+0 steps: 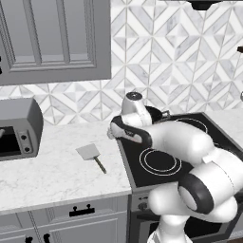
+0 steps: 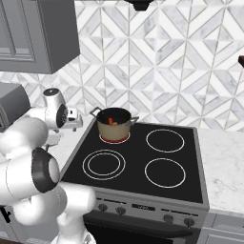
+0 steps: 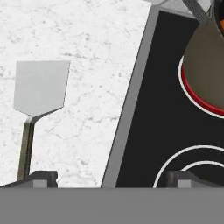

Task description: Put the carrot and sweet potato in the pot. Retrieve the spatula and lightly stir the vegetables in the pot.

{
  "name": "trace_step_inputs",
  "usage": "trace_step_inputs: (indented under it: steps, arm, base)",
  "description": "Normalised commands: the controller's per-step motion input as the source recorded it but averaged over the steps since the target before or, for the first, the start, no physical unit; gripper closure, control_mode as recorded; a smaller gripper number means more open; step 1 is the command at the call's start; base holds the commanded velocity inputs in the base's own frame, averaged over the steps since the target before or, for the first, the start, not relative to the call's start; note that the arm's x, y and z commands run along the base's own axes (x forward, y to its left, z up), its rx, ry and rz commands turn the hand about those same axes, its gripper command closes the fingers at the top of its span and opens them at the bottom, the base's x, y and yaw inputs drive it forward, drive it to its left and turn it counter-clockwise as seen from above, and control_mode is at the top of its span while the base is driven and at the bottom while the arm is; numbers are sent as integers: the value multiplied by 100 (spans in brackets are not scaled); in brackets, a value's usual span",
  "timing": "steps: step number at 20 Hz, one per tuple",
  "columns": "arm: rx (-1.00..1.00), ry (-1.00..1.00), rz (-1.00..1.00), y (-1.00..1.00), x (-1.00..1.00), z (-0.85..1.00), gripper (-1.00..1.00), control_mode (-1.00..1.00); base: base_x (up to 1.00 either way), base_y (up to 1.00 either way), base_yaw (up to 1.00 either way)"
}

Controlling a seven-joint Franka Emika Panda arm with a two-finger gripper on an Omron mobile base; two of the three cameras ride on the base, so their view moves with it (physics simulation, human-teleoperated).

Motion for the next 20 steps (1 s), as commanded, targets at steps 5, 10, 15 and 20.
trace_step_inputs:
  steps: [5, 10, 15, 20]
  arm:
    - [0, 8, 0, 90, -40, -35, -100, -100]
    - [-1, 5, 0, 5, 2, -8, -100, -100]
    - [-1, 16, 0, 28, 3, -50, -100, -100]
    - [0, 19, 0, 27, -15, -42, -100, -100]
  base:
    - [0, 0, 0]
    - [0, 0, 0]
    - [0, 0, 0]
    - [0, 0, 0]
